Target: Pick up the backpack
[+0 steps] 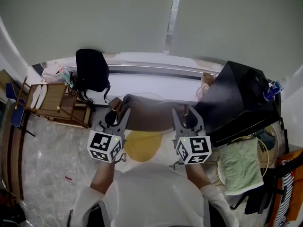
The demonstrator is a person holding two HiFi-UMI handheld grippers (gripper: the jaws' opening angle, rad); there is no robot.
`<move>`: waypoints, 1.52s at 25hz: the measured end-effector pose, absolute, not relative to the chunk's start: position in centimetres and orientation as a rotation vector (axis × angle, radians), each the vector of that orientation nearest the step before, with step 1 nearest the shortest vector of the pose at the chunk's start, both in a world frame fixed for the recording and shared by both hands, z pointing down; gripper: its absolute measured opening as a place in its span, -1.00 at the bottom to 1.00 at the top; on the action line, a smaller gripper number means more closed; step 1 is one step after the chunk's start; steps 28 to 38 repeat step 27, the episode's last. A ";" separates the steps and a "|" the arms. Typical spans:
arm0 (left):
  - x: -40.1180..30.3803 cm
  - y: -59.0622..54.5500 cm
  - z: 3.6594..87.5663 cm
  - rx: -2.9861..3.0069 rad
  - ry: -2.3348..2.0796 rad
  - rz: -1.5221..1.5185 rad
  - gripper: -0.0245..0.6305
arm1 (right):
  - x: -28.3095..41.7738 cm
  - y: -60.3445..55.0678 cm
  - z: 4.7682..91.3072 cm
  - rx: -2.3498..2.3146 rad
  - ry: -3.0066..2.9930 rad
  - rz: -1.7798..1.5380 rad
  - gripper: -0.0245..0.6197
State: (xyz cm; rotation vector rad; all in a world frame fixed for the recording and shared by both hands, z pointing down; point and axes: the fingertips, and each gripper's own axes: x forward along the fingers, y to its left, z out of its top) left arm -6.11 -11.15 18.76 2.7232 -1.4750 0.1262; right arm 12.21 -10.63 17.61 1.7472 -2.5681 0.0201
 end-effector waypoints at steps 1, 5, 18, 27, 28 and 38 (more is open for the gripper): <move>-6.2 -11.1 18.8 2.721 -1.477 0.128 -0.55 | 12.1 -10.7 17.7 1.745 -2.567 0.020 -0.38; -6.4 -10.8 19.1 2.707 -1.487 0.133 -0.55 | 11.9 -10.6 18.0 1.732 -2.569 0.027 -0.38; -7.1 -10.3 19.9 2.675 -1.497 0.124 -0.55 | 11.2 -10.2 18.5 1.698 -2.566 0.045 -0.38; -7.2 -10.3 20.3 2.667 -1.489 0.121 -0.55 | 10.9 -10.1 18.8 1.689 -2.558 0.056 -0.38; -7.2 -10.3 20.3 2.667 -1.489 0.121 -0.55 | 10.9 -10.1 18.8 1.689 -2.558 0.056 -0.38; -7.2 -10.3 20.3 2.667 -1.489 0.121 -0.55 | 10.9 -10.1 18.8 1.689 -2.558 0.056 -0.38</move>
